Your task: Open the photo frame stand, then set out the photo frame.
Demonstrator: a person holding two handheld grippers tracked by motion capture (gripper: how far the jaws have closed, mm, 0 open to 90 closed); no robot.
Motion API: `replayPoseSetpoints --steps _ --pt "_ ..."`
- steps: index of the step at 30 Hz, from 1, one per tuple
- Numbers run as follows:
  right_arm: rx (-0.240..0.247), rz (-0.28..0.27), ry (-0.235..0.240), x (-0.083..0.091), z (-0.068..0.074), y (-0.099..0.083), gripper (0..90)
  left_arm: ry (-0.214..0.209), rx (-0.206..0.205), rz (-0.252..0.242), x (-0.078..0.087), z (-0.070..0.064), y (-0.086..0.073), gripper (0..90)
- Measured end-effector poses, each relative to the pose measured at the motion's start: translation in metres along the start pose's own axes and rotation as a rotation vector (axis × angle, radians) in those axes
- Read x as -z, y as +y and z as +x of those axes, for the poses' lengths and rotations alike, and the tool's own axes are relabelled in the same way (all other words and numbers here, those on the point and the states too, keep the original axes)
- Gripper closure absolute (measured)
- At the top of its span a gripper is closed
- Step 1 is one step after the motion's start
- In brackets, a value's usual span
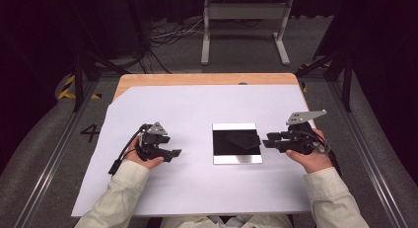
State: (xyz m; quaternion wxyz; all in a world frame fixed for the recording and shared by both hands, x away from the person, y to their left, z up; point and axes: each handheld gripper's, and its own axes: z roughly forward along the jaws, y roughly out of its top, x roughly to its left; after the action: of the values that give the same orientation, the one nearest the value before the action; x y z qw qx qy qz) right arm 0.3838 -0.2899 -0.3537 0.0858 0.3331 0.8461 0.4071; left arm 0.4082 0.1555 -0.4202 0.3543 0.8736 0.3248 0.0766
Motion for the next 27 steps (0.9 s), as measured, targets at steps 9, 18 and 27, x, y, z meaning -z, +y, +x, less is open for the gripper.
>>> replayPoseSetpoints --steps 9,18,27 --pt "-0.152 -0.031 -0.014 -0.001 -0.007 0.004 55.2 0.0 0.003 0.003 -0.002 -0.001 0.0 31.2" --pt "-0.247 -0.038 0.0 -0.005 -0.013 0.007 53.1 0.001 0.003 0.003 -0.002 0.0 0.0 31.2" --pt "-0.355 -0.075 0.005 -0.009 -0.019 0.007 50.3 0.005 0.003 0.007 -0.002 0.0 0.0 31.1"
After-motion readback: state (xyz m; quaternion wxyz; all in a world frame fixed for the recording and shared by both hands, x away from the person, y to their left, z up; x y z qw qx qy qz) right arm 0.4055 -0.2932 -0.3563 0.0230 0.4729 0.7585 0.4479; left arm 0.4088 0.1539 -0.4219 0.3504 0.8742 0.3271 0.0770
